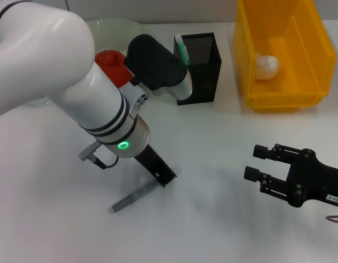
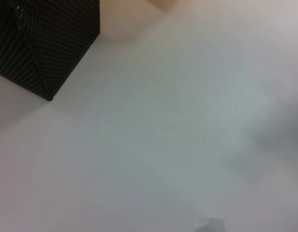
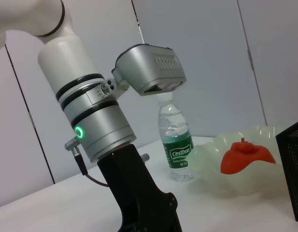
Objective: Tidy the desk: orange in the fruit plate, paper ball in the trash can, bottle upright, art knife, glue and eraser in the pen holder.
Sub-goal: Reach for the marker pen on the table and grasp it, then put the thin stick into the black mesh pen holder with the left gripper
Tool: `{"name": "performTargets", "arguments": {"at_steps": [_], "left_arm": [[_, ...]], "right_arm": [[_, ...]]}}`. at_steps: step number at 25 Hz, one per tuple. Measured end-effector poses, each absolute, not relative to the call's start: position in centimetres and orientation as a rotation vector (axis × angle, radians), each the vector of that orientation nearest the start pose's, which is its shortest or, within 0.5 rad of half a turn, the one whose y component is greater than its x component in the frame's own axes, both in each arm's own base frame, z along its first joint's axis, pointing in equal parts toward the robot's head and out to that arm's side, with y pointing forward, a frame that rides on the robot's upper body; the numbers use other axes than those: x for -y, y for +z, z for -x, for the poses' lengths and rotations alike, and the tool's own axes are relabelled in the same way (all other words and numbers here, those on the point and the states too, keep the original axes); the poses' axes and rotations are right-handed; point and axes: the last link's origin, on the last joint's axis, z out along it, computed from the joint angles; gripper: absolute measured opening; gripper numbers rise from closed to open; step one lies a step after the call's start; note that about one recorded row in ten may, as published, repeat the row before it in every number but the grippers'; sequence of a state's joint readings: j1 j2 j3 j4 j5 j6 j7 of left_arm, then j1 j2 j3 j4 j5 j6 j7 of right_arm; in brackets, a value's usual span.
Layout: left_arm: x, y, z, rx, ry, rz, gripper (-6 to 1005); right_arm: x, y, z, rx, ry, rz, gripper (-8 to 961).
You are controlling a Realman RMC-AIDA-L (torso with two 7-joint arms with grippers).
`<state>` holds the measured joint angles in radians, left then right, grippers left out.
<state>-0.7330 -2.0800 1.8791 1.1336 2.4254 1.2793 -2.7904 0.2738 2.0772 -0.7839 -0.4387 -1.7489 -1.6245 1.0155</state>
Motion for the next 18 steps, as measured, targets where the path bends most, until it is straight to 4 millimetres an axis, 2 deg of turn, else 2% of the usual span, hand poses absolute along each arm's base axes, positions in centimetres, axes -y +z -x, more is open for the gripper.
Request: {"name": "performTargets", "arguments": {"at_steps": [15,18], "left_arm": [[-33.1,-10.6,13.8,0.775,0.599,2.755,139],[-33.2,-10.3,12.8,0.750,0.556,2.766,138]], "right_arm": [[-23.9,-2.6,-31.3,-0.624,0.927,2.576,573],[-23.8,-2.6,-31.4,-0.629,0.930,2.568,573]]}}
